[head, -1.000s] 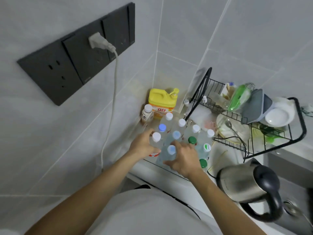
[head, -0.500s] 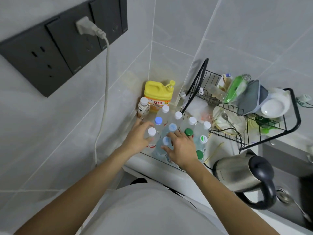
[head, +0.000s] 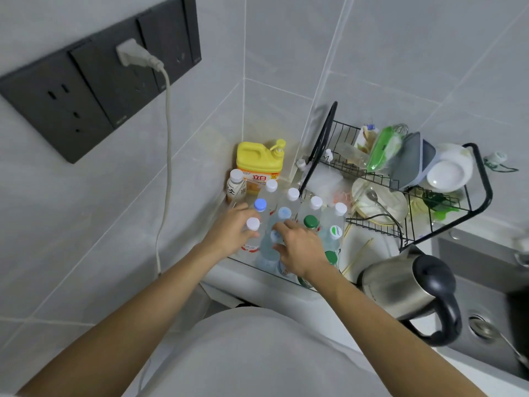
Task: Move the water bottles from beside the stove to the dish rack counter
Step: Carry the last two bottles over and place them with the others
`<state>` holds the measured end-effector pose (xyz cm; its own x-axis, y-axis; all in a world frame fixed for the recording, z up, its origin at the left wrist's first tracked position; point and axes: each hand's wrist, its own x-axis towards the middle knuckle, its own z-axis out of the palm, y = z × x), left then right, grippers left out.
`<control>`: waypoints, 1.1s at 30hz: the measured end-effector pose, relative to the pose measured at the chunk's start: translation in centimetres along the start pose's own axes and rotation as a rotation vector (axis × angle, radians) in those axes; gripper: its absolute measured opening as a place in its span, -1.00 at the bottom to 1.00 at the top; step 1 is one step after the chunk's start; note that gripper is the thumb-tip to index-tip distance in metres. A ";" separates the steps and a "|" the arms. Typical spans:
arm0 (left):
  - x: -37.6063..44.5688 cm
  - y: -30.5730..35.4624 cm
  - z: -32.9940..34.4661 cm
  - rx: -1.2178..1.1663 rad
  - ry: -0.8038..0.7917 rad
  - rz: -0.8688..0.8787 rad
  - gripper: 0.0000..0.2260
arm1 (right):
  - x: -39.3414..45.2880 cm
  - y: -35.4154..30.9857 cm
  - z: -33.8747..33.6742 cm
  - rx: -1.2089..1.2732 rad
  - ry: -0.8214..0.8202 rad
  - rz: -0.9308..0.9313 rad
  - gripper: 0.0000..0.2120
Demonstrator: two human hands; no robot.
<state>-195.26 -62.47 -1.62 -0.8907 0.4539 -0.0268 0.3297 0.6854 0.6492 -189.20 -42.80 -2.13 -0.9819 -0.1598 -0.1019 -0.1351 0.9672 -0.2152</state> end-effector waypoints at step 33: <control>0.9 -1.2 0.2 0.010 -0.073 -0.016 -0.77 | 1.4 0.5 -0.1 0.102 0.037 0.012 -0.61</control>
<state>-196.38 -62.79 -2.53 -0.8709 0.4827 -0.0926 0.3191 0.6986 0.6404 -190.62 -42.48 -2.32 -0.9878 -0.1394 -0.0695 -0.1112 0.9435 -0.3121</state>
